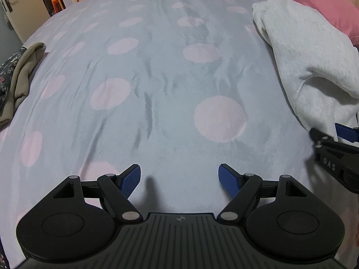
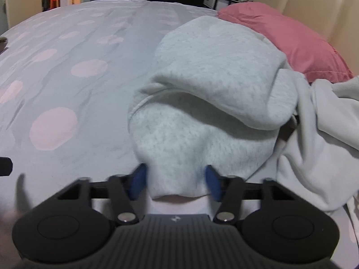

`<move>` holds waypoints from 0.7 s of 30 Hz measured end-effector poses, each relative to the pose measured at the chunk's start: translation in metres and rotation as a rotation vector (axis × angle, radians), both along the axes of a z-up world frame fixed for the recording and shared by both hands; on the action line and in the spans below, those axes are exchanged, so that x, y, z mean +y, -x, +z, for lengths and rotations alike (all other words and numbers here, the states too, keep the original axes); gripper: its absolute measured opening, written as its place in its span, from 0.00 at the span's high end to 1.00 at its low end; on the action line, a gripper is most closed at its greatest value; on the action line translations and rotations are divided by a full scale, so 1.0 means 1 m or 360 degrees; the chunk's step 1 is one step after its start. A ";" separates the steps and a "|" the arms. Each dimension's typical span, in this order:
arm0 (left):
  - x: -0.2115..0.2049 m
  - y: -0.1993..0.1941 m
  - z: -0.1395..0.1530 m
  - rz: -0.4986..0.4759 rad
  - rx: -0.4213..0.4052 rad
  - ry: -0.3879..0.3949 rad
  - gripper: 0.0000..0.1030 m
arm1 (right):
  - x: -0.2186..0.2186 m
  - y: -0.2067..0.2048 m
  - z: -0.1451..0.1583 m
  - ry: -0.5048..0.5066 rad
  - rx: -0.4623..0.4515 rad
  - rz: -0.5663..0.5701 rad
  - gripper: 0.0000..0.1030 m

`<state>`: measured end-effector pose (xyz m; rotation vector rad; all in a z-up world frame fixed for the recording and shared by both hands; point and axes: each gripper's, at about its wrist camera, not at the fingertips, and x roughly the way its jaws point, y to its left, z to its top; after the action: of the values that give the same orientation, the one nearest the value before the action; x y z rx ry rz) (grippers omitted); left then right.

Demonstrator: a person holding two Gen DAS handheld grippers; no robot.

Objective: Fold clothes
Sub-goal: 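Move the right tool to the grey sweatshirt and close on its fabric, then grasp the sweatshirt with the left tool while the right tool holds it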

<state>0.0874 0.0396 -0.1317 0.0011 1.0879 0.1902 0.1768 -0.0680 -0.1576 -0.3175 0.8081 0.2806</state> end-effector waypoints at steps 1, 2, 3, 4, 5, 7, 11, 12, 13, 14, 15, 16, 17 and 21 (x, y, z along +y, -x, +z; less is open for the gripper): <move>0.000 0.000 0.002 0.0000 -0.0006 0.0002 0.26 | -0.001 0.002 0.002 0.0007 -0.0006 0.0007 0.83; 0.000 0.001 0.004 0.0002 -0.0015 0.0004 0.26 | -0.002 0.003 0.004 0.0012 -0.0009 0.0014 0.84; 0.001 0.002 0.007 0.0008 -0.0026 0.0007 0.26 | -0.003 0.005 0.007 0.0016 -0.0012 0.0021 0.86; 0.001 0.003 0.011 0.0013 -0.0040 0.0017 0.26 | -0.004 0.008 0.010 0.0005 -0.0009 0.0050 0.88; 0.002 0.003 0.015 0.0013 -0.0055 0.0031 0.26 | -0.006 0.011 0.014 -0.0010 -0.0004 0.0084 0.88; 0.001 0.006 0.023 0.0005 -0.0082 0.0061 0.26 | -0.006 0.023 0.022 -0.0007 -0.0011 0.0173 0.88; -0.004 0.015 0.035 -0.0031 -0.0109 0.0124 0.26 | -0.005 0.055 0.036 0.0025 -0.0014 0.0360 0.89; -0.007 0.019 0.037 -0.0041 -0.0109 0.0139 0.26 | -0.005 0.064 0.040 0.0015 0.0001 0.0394 0.89; -0.010 0.023 0.039 -0.0052 -0.0109 0.0154 0.26 | -0.006 0.072 0.044 0.0004 0.0016 0.0429 0.91; -0.013 0.027 0.040 -0.0063 -0.0108 0.0169 0.26 | -0.006 0.081 0.048 -0.0006 0.0031 0.0463 0.91; -0.016 0.032 0.042 -0.0074 -0.0105 0.0189 0.26 | -0.007 0.090 0.052 -0.0017 0.0047 0.0498 0.92; -0.019 0.037 0.043 -0.0082 -0.0100 0.0217 0.26 | -0.007 0.098 0.057 -0.0026 0.0054 0.0520 0.92; -0.021 0.042 0.045 -0.0088 -0.0096 0.0247 0.26 | -0.008 0.105 0.062 -0.0044 0.0065 0.0529 0.92; -0.029 0.064 0.054 -0.0100 -0.0111 0.0353 0.26 | -0.017 0.130 0.079 -0.0108 0.0106 0.0568 0.92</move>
<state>0.0231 0.0108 -0.0780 -0.1686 1.0330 0.0121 0.0468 -0.0853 -0.0781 -0.3900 0.8032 0.6545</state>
